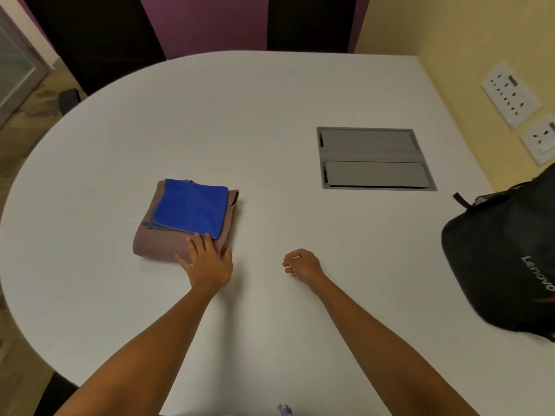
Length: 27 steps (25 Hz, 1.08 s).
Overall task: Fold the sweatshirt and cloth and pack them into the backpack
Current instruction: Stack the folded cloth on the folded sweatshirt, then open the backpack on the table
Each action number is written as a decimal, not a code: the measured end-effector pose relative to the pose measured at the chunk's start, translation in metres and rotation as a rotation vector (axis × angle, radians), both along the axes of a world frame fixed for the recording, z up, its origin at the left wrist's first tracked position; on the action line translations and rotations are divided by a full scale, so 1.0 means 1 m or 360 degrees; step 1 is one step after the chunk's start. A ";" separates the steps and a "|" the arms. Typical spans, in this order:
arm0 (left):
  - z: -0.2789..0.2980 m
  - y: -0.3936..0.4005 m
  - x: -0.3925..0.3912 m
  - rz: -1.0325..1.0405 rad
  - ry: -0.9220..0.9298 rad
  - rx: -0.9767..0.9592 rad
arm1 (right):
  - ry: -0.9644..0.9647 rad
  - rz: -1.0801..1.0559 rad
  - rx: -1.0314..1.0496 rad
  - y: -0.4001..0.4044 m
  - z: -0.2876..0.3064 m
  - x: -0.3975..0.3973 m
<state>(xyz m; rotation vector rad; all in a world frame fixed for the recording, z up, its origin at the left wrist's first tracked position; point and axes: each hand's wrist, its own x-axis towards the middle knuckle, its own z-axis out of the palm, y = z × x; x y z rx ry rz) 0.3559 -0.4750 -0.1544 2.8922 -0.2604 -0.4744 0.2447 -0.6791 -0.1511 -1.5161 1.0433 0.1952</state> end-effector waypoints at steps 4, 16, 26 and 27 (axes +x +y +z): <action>0.018 -0.053 -0.038 0.0040 0.0132 -0.0277 | -0.0039 0.0034 -0.0079 -0.039 0.014 -0.030; 0.098 -0.287 -0.155 -0.0343 0.0075 -0.0764 | -0.0322 0.0212 -0.0827 -0.235 0.090 -0.146; 0.165 -0.430 -0.230 -0.0701 -0.0016 -0.1044 | -0.0642 -0.0073 -0.1336 -0.360 0.218 -0.228; 0.172 -0.441 -0.235 -0.0728 -0.0025 -0.1068 | -0.0670 -0.0102 -0.1399 -0.367 0.231 -0.234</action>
